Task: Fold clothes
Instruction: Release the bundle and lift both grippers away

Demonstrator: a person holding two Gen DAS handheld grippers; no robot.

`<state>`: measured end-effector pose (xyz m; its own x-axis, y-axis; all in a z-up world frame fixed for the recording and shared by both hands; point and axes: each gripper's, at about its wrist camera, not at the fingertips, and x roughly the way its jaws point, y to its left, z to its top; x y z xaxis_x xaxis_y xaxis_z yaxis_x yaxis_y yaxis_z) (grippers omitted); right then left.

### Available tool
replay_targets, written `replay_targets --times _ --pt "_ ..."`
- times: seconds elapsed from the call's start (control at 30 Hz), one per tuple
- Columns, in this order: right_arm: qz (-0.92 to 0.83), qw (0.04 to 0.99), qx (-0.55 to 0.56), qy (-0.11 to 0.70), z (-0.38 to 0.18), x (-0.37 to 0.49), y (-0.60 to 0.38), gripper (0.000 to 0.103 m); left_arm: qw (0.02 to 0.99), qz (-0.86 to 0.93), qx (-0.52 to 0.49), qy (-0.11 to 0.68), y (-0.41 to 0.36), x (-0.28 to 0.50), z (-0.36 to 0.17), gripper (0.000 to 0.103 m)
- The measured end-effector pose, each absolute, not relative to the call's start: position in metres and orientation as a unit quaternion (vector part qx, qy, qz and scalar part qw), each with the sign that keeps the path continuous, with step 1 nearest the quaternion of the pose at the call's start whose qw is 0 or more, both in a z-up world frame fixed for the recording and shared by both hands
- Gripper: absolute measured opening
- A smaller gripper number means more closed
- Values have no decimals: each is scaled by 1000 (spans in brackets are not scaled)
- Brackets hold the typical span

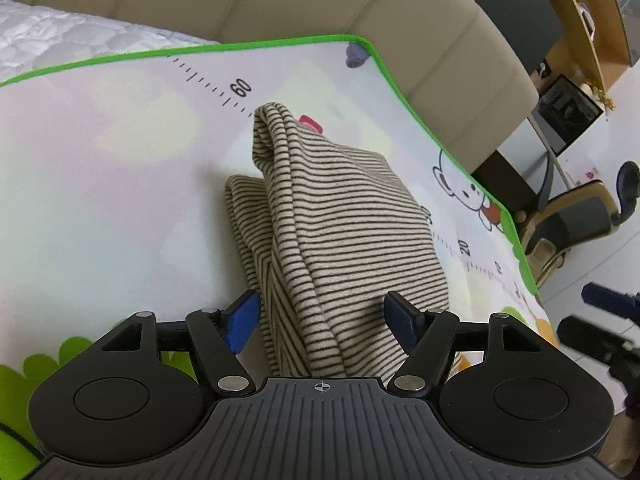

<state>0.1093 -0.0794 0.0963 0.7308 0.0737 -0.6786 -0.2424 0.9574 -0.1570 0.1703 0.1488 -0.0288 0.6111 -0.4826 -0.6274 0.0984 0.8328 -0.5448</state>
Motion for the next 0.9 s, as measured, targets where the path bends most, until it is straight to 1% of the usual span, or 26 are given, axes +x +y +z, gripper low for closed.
replay_targets --times 0.1,0.27,0.4,0.53,0.57,0.63,0.67,0.7,0.77,0.87,0.9 --pt "81 923 -116 359 94 113 -85 94 868 -168 -235 403 149 168 -26 77" --pt "97 925 -96 355 80 121 -89 94 869 -167 -230 405 148 164 -27 78" --pt "121 924 -84 352 56 124 -96 94 877 -149 -198 411 143 156 -25 77" --pt "164 919 -72 353 41 121 -113 94 880 -97 -180 428 142 127 -14 76" --pt "178 917 -63 351 38 115 -118 94 881 -80 -180 431 141 116 -10 77" --pt "206 914 -43 347 32 104 -129 95 886 -30 -183 426 132 87 -1 84" --pt "218 912 -31 346 28 99 -135 97 889 -4 -181 419 125 72 3 94" --pt "224 910 -17 348 21 92 -140 98 896 21 -173 408 115 59 5 98" --pt "221 910 -2 352 5 83 -149 101 907 63 -151 388 94 40 4 98" --pt "193 918 -33 344 -14 87 -154 103 922 97 -111 357 60 34 -13 100" --pt "187 917 -46 348 -21 93 -156 103 923 108 -94 358 52 38 -22 101"
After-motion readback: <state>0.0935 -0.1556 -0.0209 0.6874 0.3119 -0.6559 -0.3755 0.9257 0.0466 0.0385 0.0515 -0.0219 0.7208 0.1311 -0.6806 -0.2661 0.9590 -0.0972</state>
